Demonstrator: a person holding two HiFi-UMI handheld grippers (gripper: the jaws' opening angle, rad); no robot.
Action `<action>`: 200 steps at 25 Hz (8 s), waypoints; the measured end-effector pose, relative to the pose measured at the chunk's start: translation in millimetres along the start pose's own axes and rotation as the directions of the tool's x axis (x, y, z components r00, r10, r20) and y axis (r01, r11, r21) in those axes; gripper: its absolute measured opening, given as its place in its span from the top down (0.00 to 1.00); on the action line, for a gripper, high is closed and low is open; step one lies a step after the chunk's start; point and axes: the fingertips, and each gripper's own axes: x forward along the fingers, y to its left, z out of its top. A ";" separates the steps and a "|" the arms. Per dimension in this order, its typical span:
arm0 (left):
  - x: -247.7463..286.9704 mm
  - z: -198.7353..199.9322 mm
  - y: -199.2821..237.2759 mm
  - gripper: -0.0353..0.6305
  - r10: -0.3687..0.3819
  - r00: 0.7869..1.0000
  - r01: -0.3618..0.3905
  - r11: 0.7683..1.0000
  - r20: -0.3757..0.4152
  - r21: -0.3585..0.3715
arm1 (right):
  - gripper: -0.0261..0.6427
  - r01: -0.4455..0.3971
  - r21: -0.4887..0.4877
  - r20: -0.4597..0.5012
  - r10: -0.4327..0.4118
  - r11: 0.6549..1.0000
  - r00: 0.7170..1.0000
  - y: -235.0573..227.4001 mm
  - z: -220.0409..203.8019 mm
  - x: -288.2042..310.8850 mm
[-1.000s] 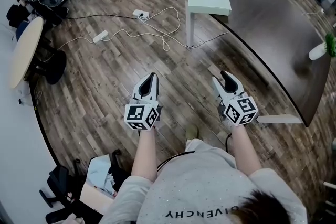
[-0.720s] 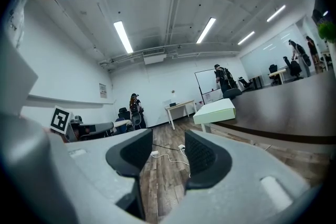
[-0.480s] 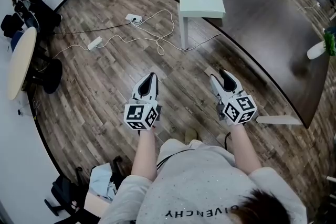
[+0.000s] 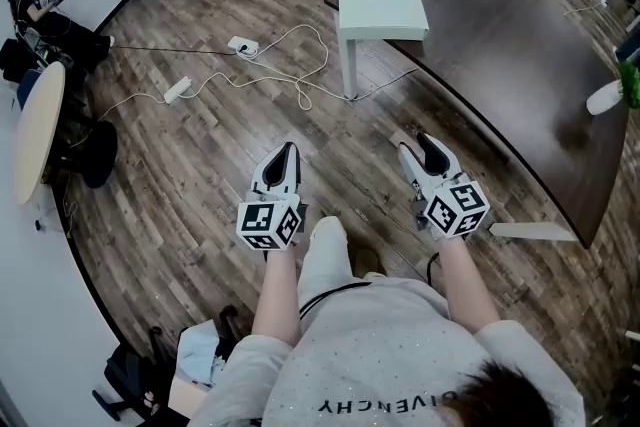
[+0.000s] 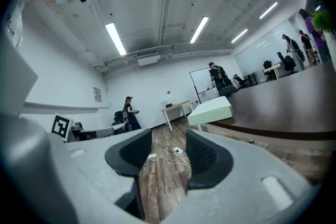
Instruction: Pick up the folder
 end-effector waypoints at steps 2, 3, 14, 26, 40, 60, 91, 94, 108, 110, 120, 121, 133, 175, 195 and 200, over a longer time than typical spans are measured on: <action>16.4 1.9 6.2 0.95 -0.014 1.000 0.014 1.000 0.005 0.004 | 0.66 -0.005 0.016 0.016 0.005 1.000 1.000 -3.2 3.4 11.9; 26.2 3.9 9.9 0.95 -0.023 1.000 0.023 1.000 0.009 0.006 | 0.65 -0.007 0.021 0.023 0.006 1.000 1.000 -4.9 5.5 18.8; 129.8 31.7 53.7 0.95 -0.119 0.993 0.119 0.993 0.005 -0.002 | 0.64 0.054 0.055 0.018 -0.055 0.997 0.998 -35.7 25.9 100.5; 216.8 20.3 95.3 0.95 -0.175 0.984 0.174 0.984 -0.041 -0.029 | 0.64 0.137 0.113 -0.041 -0.133 0.984 0.990 -77.6 10.4 169.0; 293.3 22.9 137.4 0.95 -0.287 0.954 0.285 0.958 -0.083 -0.038 | 0.62 0.230 0.207 -0.039 -0.227 0.951 0.973 -97.2 4.7 248.0; 354.7 2.0 161.1 0.95 -0.399 0.909 0.396 0.917 -0.116 -0.049 | 0.56 0.272 0.434 0.033 -0.316 0.859 0.948 -124.5 -9.7 318.7; 424.5 -38.1 182.0 0.95 -0.360 0.921 0.353 0.933 -0.153 -0.070 | 0.29 0.019 0.795 0.198 -0.288 0.607 0.937 -189.6 -1.6 407.4; 430.8 -39.3 182.1 0.95 -0.359 0.920 0.351 0.933 -0.155 -0.077 | 0.28 0.014 0.809 0.199 -0.296 0.588 0.934 -196.9 0.6 413.2; 462.1 -50.3 191.3 0.95 -0.337 0.925 0.325 0.941 -0.178 -0.093 | 0.28 -0.053 0.884 0.210 -0.294 0.465 0.933 -222.0 -2.1 451.9; 466.4 -50.9 190.4 0.95 -0.337 0.924 0.324 0.941 -0.179 -0.094 | 0.28 -0.065 0.885 0.219 -0.289 0.460 0.932 -223.7 1.2 455.5; 464.7 -54.8 189.1 0.95 -0.340 0.922 0.326 0.940 -0.187 -0.103 | 0.40 -0.124 0.900 0.260 -0.286 0.417 0.923 -221.5 6.9 458.8; 464.6 -55.8 189.1 0.95 -0.341 0.921 0.326 0.940 -0.187 -0.104 | 0.42 -0.119 0.902 0.254 -0.287 0.416 0.924 -222.5 5.0 458.6; 461.2 -55.5 194.1 0.95 -0.333 0.925 0.319 0.942 -0.184 -0.102 | 0.56 -0.084 0.910 0.216 -0.290 0.407 0.932 -224.6 -1.1 457.3; 426.4 3.3 179.5 0.95 -0.347 0.930 0.341 0.937 -0.118 -0.068 | 0.57 0.076 0.764 0.148 -0.289 0.641 0.946 -209.1 53.5 400.9; 425.4 45.6 183.6 0.95 -0.323 0.944 0.321 0.946 -0.065 -0.034 | 0.57 0.114 0.645 0.171 -0.288 0.756 0.942 -201.7 98.3 384.8; 426.6 54.0 180.2 0.95 -0.327 0.943 0.326 0.945 -0.066 -0.032 | 0.57 0.120 0.608 0.179 -0.283 0.784 0.942 -200.6 111.1 381.8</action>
